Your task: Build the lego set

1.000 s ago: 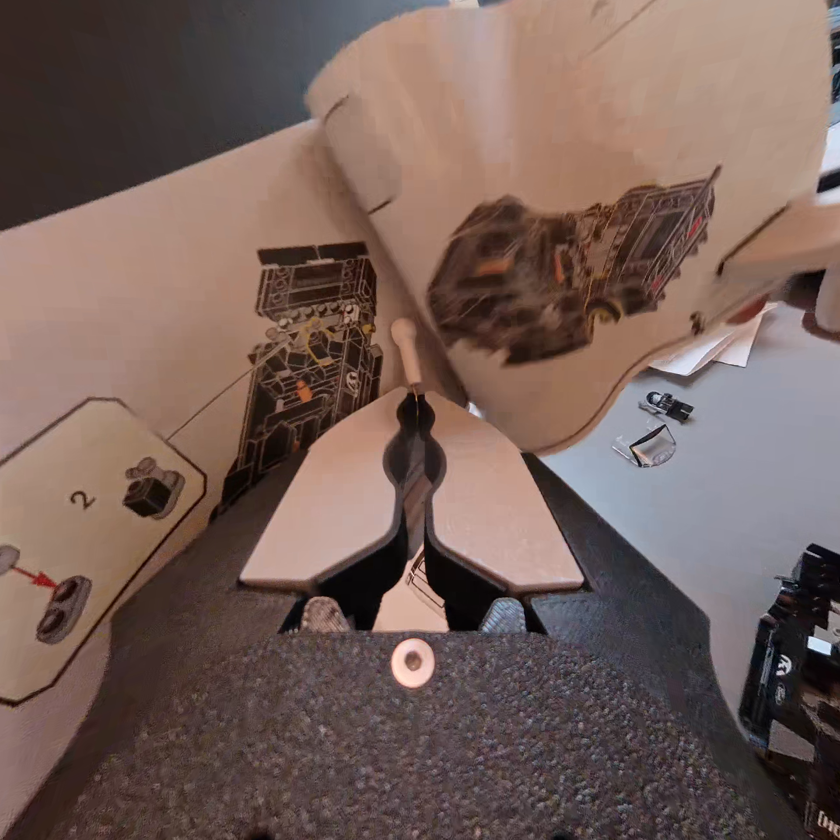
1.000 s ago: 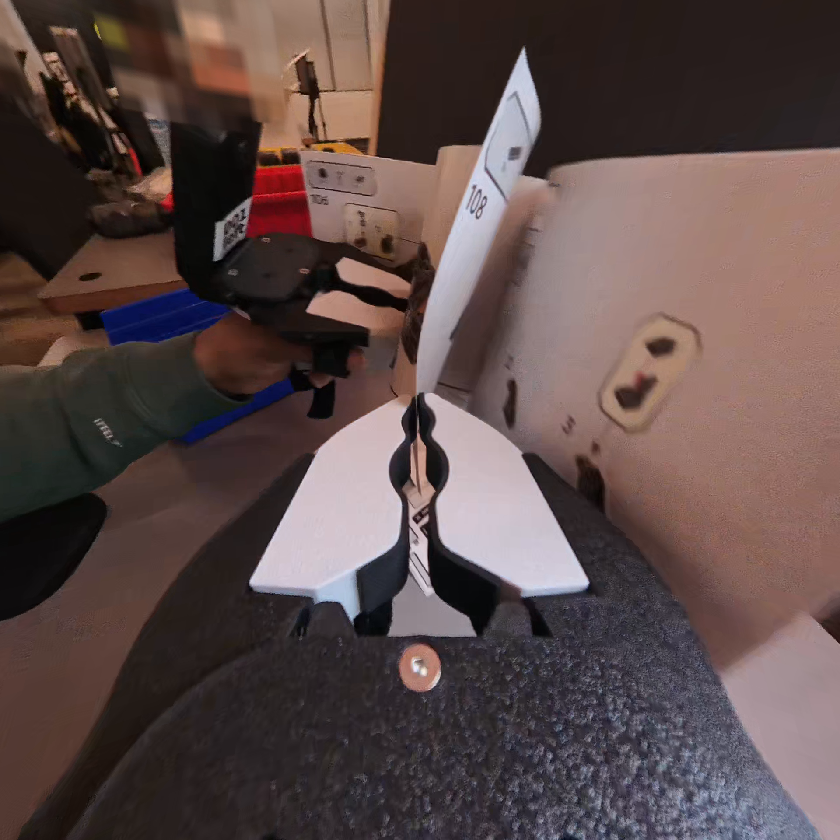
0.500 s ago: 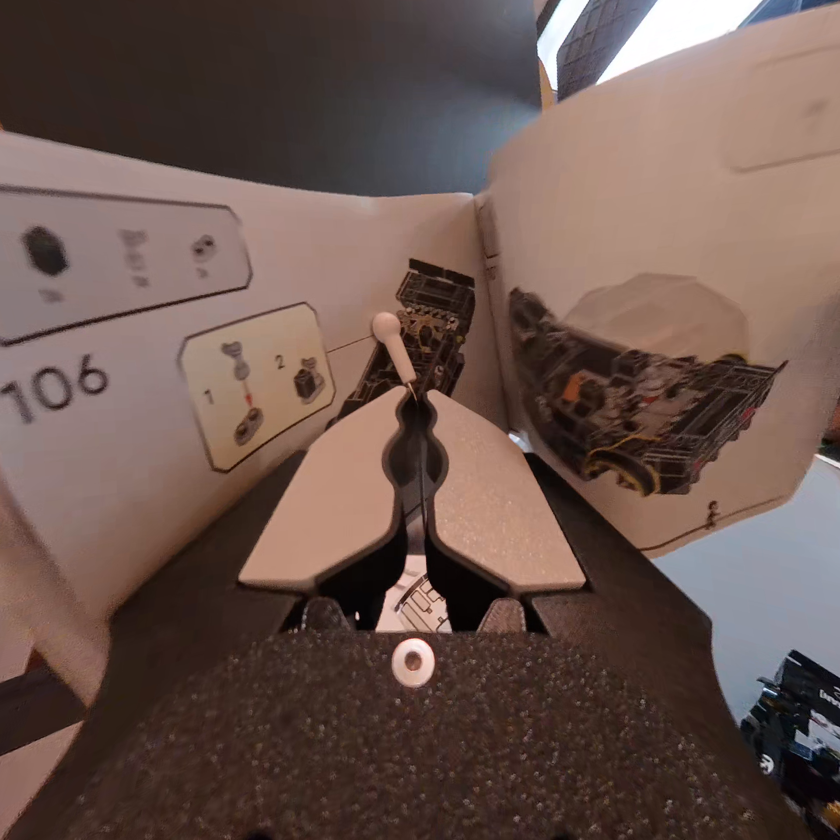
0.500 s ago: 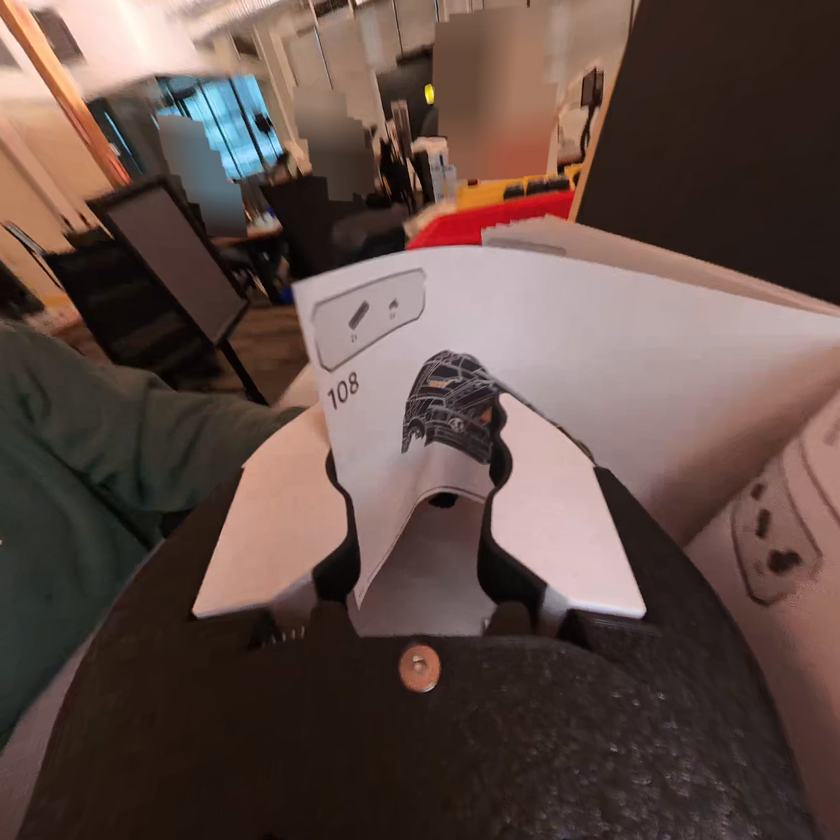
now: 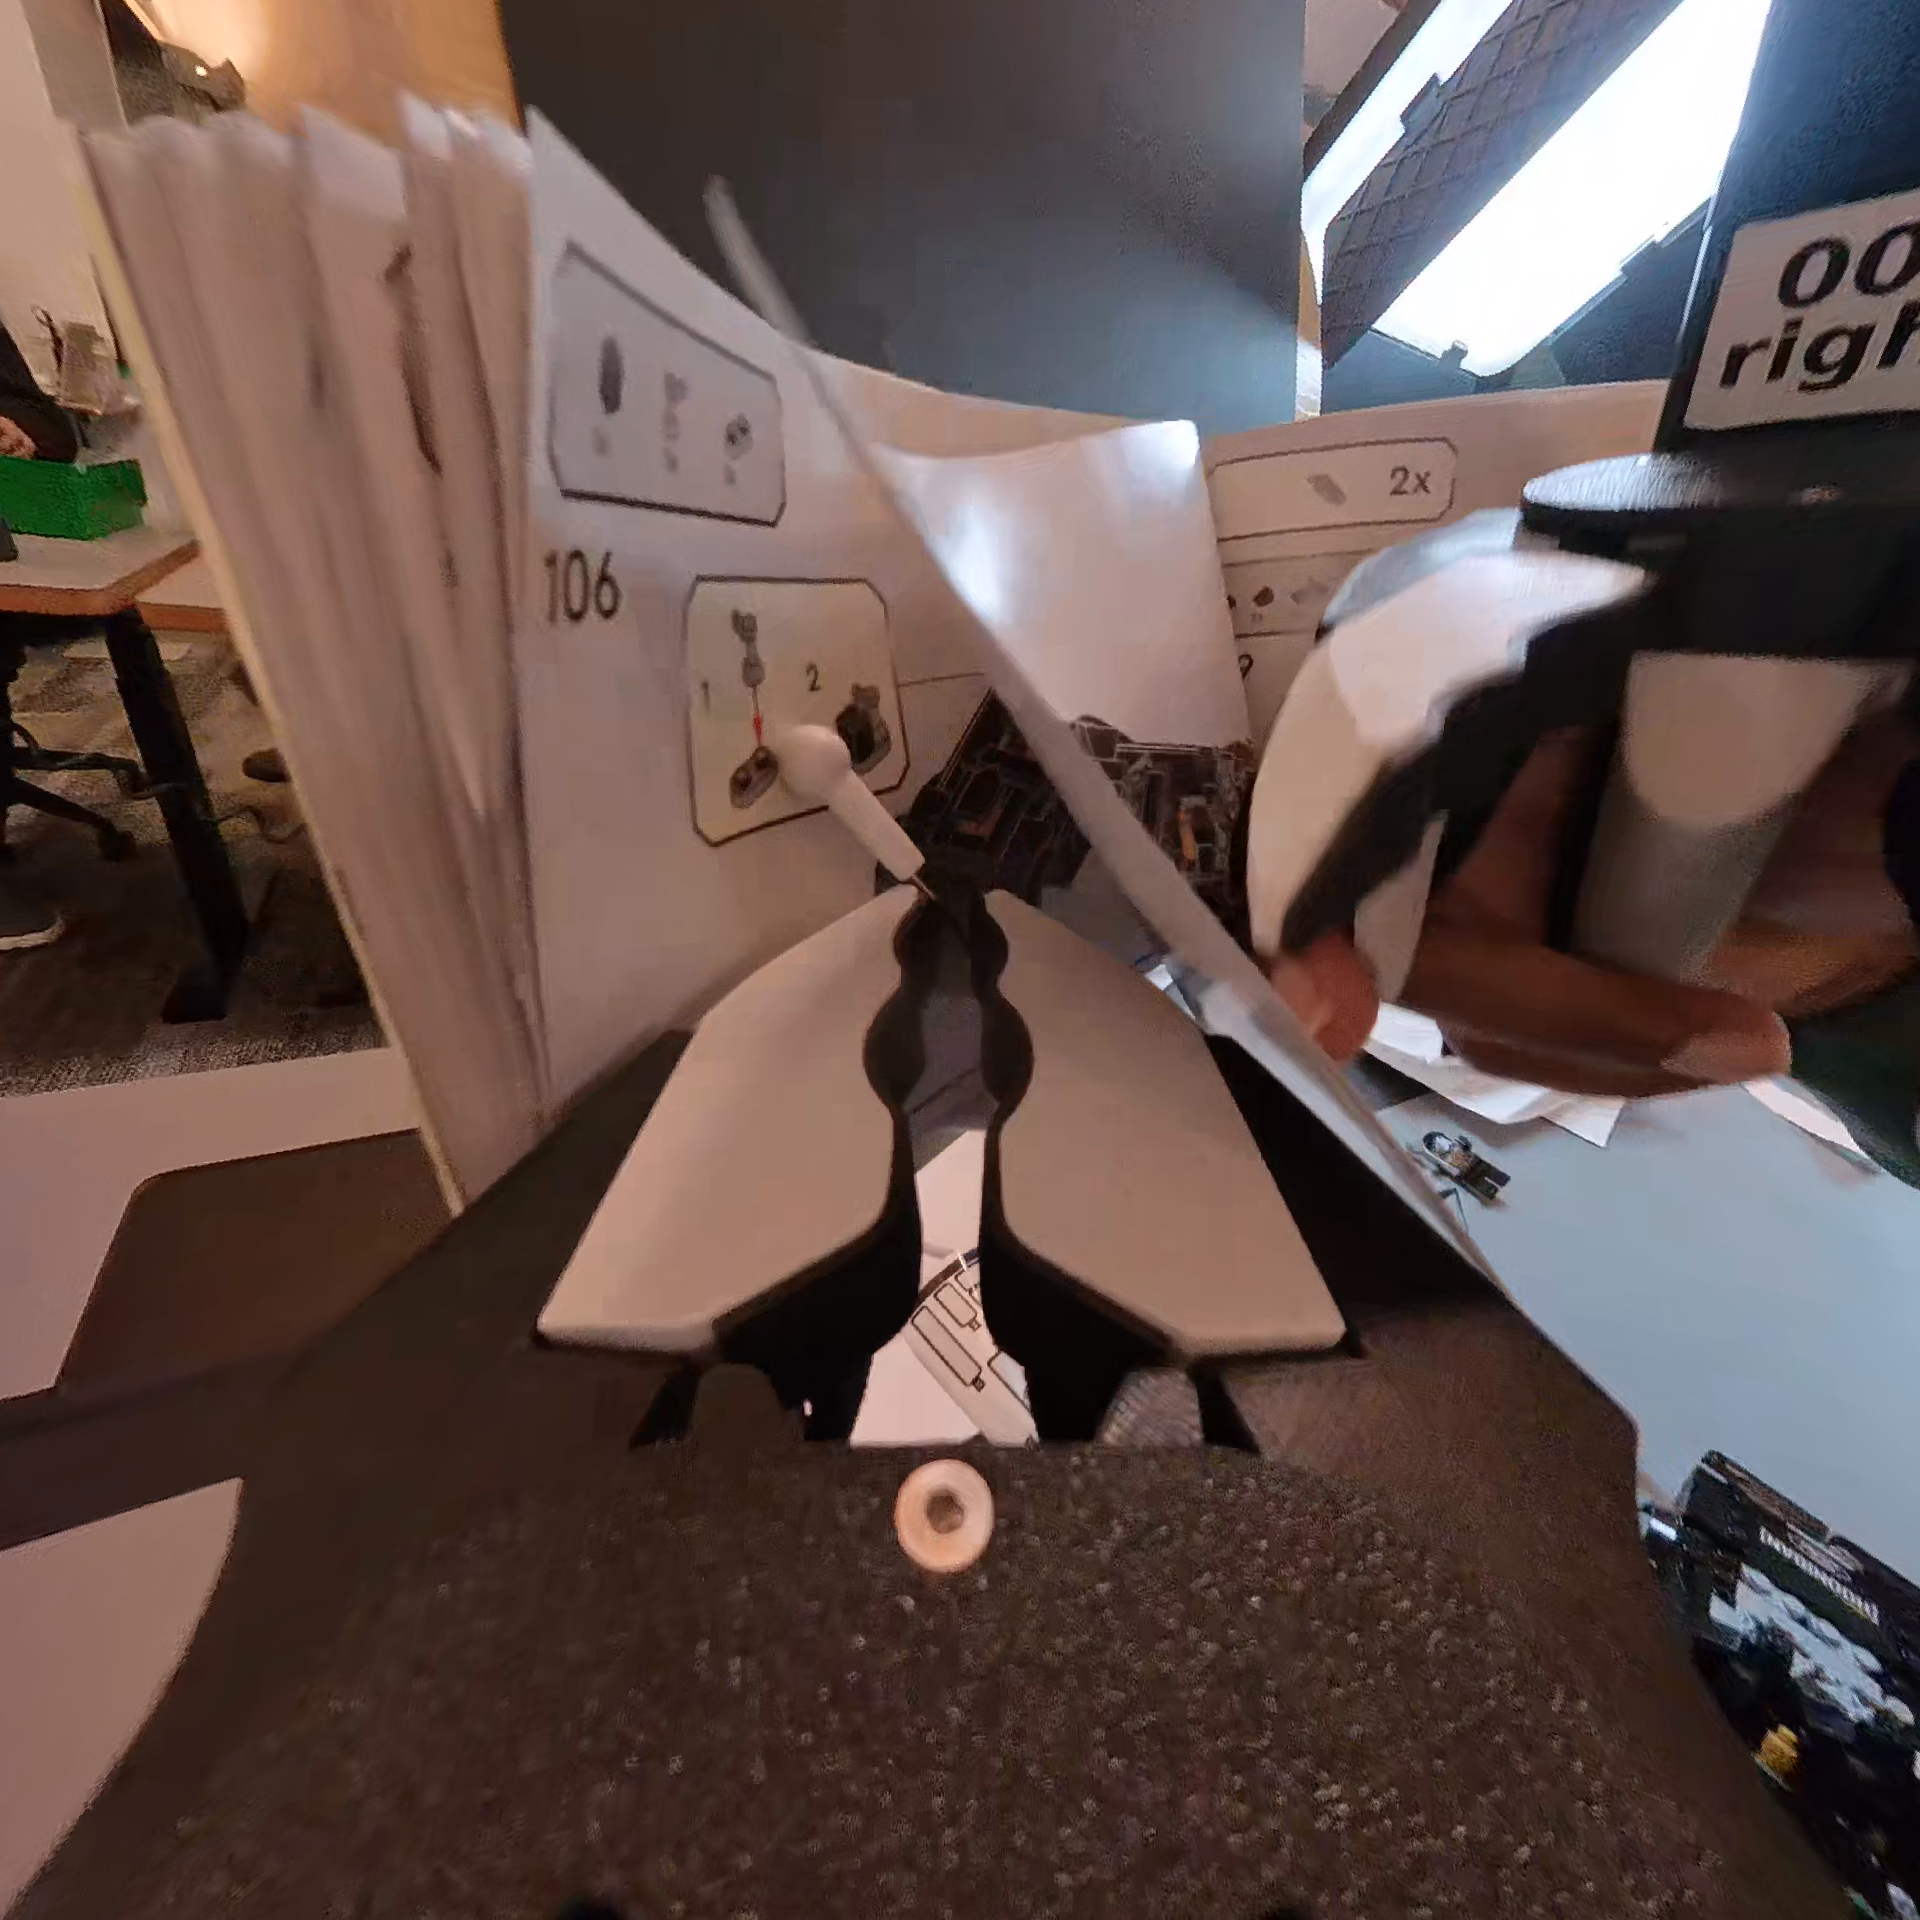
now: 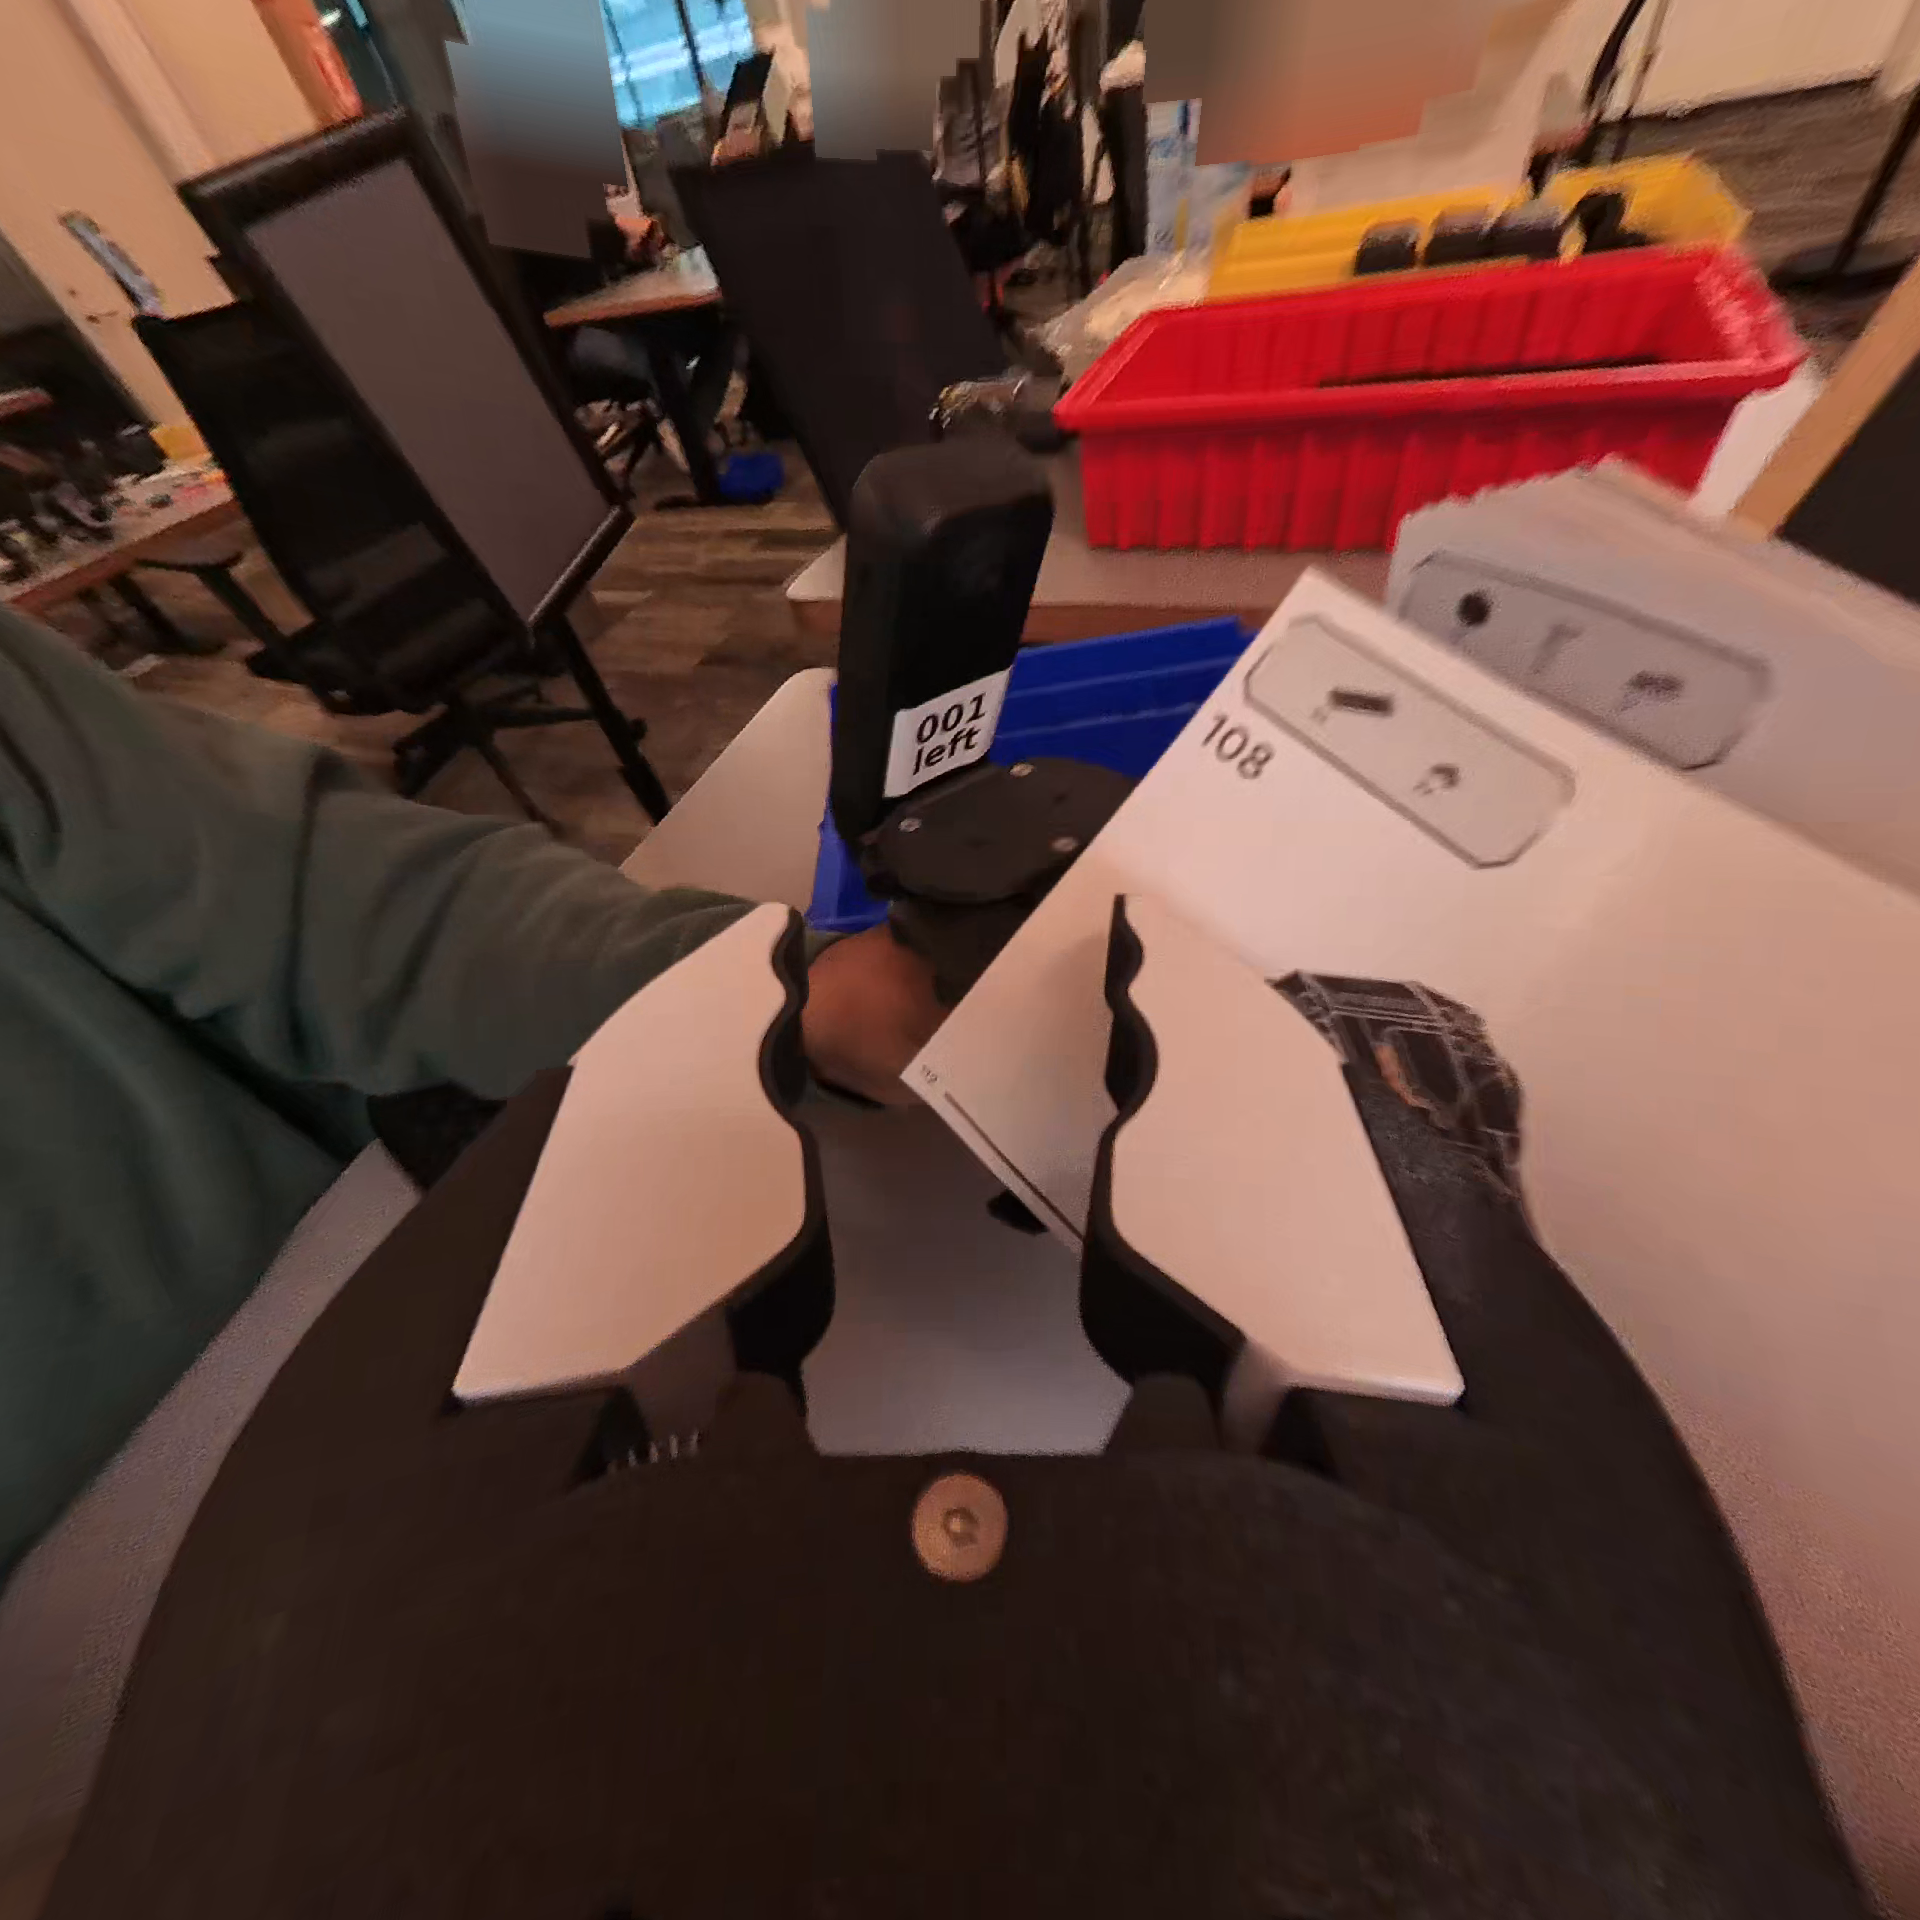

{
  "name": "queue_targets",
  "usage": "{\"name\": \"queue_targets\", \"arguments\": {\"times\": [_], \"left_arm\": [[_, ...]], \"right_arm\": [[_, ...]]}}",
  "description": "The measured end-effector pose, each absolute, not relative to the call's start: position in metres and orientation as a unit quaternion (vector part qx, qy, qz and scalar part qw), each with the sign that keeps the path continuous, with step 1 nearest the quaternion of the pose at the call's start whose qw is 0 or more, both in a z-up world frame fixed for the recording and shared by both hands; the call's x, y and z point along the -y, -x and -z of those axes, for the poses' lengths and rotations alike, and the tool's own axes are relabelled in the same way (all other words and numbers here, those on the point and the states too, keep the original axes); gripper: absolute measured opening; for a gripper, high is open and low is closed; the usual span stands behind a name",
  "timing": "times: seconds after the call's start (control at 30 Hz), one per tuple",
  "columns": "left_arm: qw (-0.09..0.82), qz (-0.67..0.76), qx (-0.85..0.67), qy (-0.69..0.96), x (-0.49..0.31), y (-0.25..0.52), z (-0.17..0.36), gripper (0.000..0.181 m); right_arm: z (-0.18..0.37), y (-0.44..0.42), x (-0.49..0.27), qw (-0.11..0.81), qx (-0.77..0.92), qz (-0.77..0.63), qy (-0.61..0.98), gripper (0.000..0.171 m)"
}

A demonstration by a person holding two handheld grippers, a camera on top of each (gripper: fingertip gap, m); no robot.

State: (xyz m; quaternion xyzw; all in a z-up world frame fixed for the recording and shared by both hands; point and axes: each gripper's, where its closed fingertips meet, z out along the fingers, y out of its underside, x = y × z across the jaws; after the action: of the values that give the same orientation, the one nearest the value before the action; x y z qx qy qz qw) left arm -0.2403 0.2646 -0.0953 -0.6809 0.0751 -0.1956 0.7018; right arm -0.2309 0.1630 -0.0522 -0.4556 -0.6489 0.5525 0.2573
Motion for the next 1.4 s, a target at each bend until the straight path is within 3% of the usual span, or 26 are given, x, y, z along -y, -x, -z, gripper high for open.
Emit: {"name": "queue_targets", "arguments": {"times": [0.17, 0.27, 0.33, 0.47, 0.57, 0.7, 0.93, 1.2, 1.4], "left_arm": [[0.698, 0.200, -0.072, 0.684, -0.262, 0.244, 0.100, 0.007], [0.703, 0.218, -0.045, 0.675, -0.260, 0.245, 0.102, 0.006], [0.707, 0.237, -0.023, 0.666, -0.258, 0.246, 0.104, 0.005], [0.702, 0.292, 0.022, 0.649, -0.254, 0.249, 0.110, 0.005], [0.690, 0.331, 0.050, 0.642, -0.250, 0.251, 0.118, 0.005], [0.677, 0.402, 0.109, 0.607, -0.245, 0.253, 0.125, 0.004], [0.634, 0.559, 0.251, 0.473, -0.239, 0.252, 0.141, 0.003], [0.670, 0.482, 0.237, 0.513, -0.234, 0.247, 0.131, 0.002], [0.651, 0.501, 0.252, 0.511, -0.236, 0.249, 0.136, 0.002]], "right_arm": [[0.034, 0.214, -0.212, 0.440, 0.581, -0.491, 0.478, 0.022], [0.036, 0.191, -0.258, 0.574, 0.536, -0.352, 0.509, 0.016], [0.049, 0.188, -0.270, 0.606, 0.550, -0.252, 0.517, 0.021], [0.081, 0.214, -0.271, 0.613, 0.611, -0.079, 0.496, 0.038], [0.085, 0.236, -0.271, 0.633, 0.614, -0.005, 0.471, 0.040], [0.078, 0.247, -0.272, 0.646, 0.599, 0.004, 0.474, 0.032], [0.076, 0.248, -0.271, 0.644, 0.590, -0.013, 0.487, 0.032], [0.076, 0.256, -0.264, 0.620, 0.580, -0.064, 0.524, 0.036], [0.080, 0.283, -0.244, 0.603, 0.621, -0.055, 0.497, 0.035]]}}
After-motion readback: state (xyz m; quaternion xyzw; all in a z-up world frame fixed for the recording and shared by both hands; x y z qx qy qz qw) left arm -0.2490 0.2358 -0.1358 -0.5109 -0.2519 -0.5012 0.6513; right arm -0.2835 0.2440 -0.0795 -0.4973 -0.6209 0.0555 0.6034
